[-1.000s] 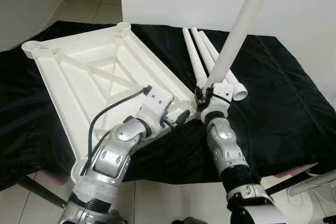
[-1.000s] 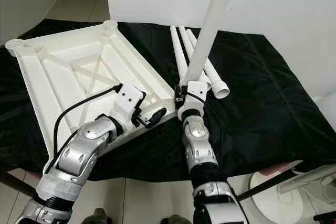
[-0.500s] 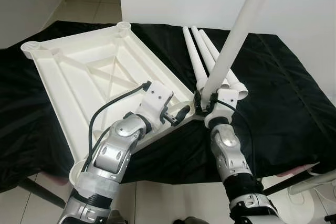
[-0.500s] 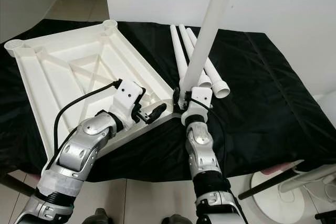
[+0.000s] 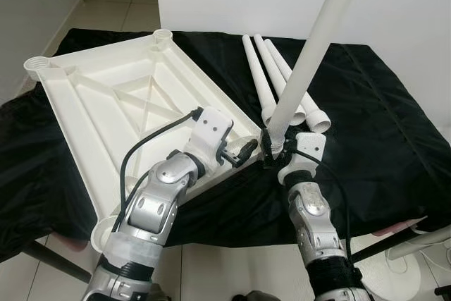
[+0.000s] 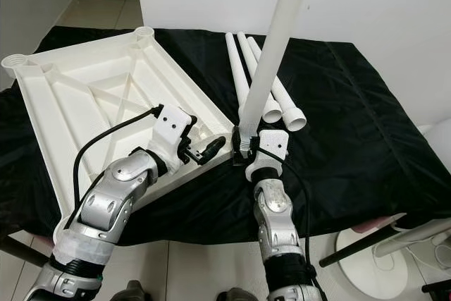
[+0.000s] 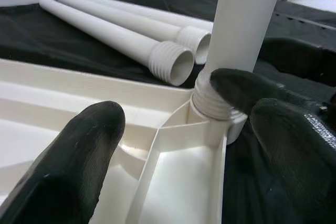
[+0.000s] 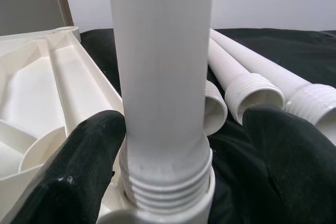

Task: Building children table

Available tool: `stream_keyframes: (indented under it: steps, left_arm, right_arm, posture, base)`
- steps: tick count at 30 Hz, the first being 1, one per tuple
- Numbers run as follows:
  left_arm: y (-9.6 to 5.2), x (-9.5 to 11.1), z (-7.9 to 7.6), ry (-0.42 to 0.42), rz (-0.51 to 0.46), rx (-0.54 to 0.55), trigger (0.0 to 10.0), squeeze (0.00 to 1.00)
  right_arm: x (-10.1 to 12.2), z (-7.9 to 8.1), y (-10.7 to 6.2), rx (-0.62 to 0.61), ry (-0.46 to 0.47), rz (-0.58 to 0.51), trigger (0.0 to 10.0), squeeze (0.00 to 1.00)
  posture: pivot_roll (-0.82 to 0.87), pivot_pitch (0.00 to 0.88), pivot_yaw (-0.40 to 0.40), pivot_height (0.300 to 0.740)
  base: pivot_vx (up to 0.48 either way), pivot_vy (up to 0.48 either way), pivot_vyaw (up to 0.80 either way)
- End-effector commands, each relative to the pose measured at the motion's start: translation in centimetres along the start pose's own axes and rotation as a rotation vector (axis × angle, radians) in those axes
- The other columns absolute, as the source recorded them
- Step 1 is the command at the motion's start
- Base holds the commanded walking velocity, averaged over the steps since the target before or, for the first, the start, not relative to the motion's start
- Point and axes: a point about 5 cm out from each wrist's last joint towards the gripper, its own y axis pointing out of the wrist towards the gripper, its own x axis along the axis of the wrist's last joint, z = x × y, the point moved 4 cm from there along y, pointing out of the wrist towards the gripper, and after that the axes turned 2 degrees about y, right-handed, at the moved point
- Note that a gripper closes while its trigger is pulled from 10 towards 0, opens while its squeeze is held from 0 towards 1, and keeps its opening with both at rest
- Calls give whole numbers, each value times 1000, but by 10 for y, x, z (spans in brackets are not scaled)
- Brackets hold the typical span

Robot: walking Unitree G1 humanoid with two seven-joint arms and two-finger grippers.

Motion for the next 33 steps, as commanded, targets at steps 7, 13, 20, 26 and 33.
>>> stream_keyframes:
  steps: [7, 13, 20, 26, 33]
  left_arm:
    - [-6, -15, 28, -7, 119, 197, 10000, 0]
    - [-16, -35, 53, 36, 292, 327, 10000, 0]
    - [-16, -29, 47, -8, 290, 270, 10000, 0]
    - [-15, -31, 38, 2, 305, 224, 10000, 0]
    - [-13, -31, 25, -3, 315, 150, 10000, 0]
  right_arm:
    - [-1, 0, -12, 31, 9, 7, 10000, 0]
    - [4, -8, -26, 47, 1, 0, 10000, 0]
    - [4, -16, -33, 41, -20, 14, 10000, 0]
    - [5, -17, -36, 45, -19, 14, 10000, 0]
    - [4, -17, -43, 59, -21, 29, 10000, 0]
  posture:
    - [0, 0, -48, 740]
    - [-19, 0, -30, 740]
    - [-25, 0, -25, 740]
    - [-28, 0, -23, 740]
    - [-33, 2, -20, 740]
  base:
    - [0, 0, 0]
    - [0, 0, 0]
    - [0, 0, 0]
    - [0, 0, 0]
    - [0, 0, 0]
